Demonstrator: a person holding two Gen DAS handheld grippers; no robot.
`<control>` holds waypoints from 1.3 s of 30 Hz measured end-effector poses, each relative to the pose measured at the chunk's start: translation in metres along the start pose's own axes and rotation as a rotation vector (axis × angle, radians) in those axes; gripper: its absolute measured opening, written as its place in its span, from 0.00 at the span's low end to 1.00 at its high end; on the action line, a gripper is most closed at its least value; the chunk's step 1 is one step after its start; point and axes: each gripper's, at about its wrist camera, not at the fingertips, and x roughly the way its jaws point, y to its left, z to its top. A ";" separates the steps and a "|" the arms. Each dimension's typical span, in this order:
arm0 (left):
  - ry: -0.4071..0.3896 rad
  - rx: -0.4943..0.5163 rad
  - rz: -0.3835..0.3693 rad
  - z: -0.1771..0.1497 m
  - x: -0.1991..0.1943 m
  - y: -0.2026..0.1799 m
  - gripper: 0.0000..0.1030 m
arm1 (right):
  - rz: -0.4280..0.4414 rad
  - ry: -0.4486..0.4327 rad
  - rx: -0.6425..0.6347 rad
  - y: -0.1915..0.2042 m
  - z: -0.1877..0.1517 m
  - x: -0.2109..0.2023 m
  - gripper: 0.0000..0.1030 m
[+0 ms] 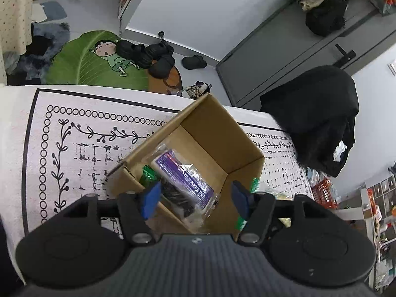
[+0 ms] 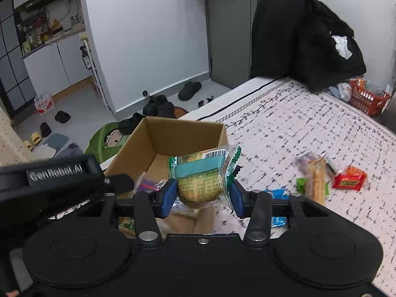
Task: Organize snacks
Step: 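Carry the barcode packet with the left tool while the right tool carries the cake packet to the box, then open the left tool over the box while the right tool releases the cake packet inside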
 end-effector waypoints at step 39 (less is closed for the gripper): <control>-0.012 0.276 0.013 -0.033 -0.004 -0.061 0.96 | -0.091 -0.013 0.177 -0.116 -0.023 -0.033 0.79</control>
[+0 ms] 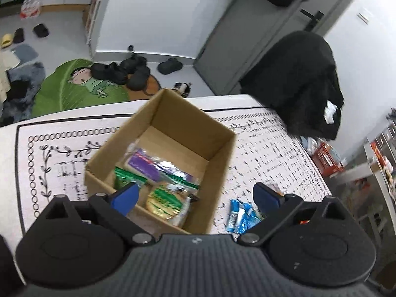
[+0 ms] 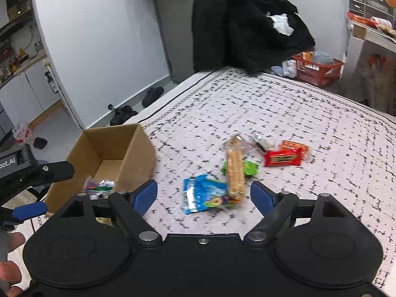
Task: Organize snacks
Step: 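Open the left tool over the box while the right tool releases the cake packet inside, then move both open tools back toward the remaining snack pile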
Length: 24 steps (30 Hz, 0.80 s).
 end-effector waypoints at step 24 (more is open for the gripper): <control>-0.013 0.182 -0.016 -0.040 0.015 -0.082 1.00 | 0.063 -0.055 0.225 -0.091 -0.017 0.022 0.78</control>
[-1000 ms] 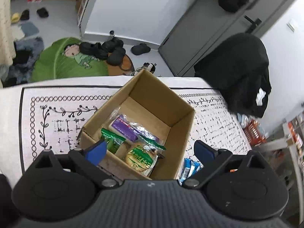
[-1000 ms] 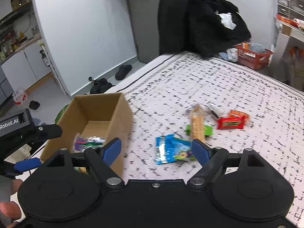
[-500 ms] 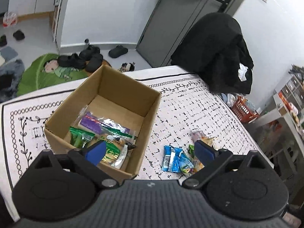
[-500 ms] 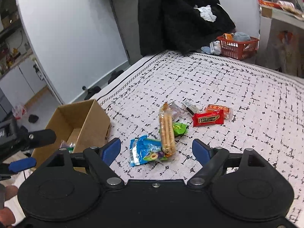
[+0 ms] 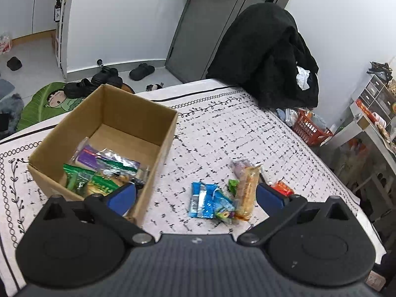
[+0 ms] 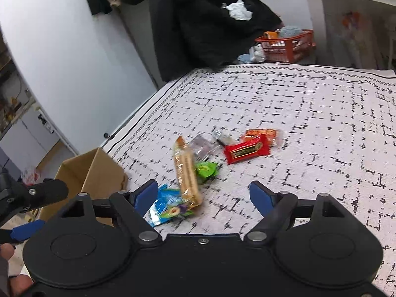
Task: Organize snacks
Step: 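Move both open tools back toward the remaining snack pile, then grasp the wrapped bread stick with the left tool while the right tool grasps the red chocolate bar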
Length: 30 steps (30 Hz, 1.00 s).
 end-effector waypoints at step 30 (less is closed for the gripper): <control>-0.058 0.108 0.005 -0.009 0.021 -0.070 1.00 | -0.044 -0.039 0.155 -0.066 0.011 0.008 0.97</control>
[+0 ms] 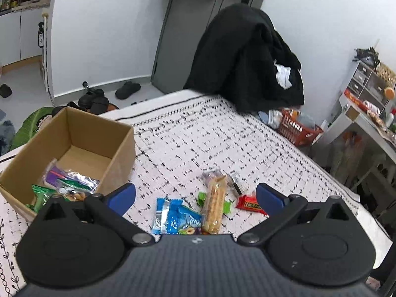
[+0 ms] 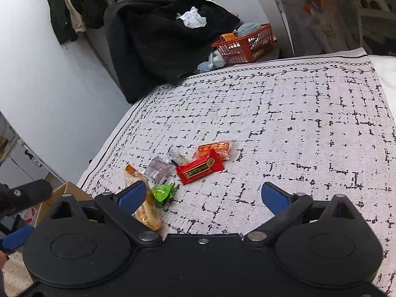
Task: Organize snacks
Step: 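Grasp the wrapped bread stick with the left tool while the right tool grasps the red chocolate bar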
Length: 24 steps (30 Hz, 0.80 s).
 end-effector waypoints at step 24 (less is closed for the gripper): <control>0.124 0.005 -0.026 -0.024 0.091 -0.027 0.60 | 0.065 0.125 0.152 -0.023 0.016 0.067 0.59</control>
